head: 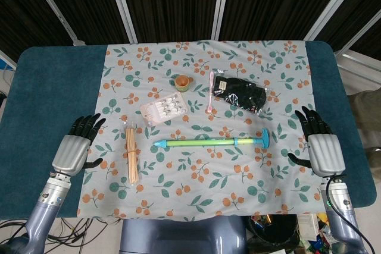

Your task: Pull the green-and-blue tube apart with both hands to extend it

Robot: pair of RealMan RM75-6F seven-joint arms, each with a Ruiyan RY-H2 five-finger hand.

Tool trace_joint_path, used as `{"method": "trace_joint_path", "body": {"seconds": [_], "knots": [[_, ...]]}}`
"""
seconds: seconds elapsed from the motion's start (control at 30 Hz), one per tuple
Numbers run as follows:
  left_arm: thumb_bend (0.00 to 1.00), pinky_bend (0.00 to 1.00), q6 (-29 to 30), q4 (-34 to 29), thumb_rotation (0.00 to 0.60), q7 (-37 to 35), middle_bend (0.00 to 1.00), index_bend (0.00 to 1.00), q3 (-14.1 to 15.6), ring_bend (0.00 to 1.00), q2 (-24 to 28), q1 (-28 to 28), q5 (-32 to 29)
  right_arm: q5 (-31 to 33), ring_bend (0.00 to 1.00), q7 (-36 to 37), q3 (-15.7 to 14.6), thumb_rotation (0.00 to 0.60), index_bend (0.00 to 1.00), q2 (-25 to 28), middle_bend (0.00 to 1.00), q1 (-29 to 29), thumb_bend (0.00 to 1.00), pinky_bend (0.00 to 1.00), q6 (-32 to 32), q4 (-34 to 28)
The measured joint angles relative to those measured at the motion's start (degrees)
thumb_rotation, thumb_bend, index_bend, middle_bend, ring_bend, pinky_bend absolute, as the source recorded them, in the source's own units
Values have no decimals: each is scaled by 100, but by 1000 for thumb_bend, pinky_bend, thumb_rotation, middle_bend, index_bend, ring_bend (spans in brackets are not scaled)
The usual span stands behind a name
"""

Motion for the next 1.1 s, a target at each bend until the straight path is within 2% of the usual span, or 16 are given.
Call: {"method": "trace_joint_path", "body": {"seconds": [0.67,1.0,1.1], "knots": [[11,66,-45,-56,600,241,0,3,-7,0,5,-44,-239,107,0,-12,-52,600,30,-16,0,34,1,186,-43,11],[11,68,-170,-368,600,713,0,51,-79,0,-42,-192,-477,102,0,85,-78,600,30,13,0,51,1,185,-73,-57],[24,82,-220,-446,600,882,24,102,-128,0,-108,-260,-619,100,0,104,-90,600,32,9,0,58,1,185,-89,-69]]}}
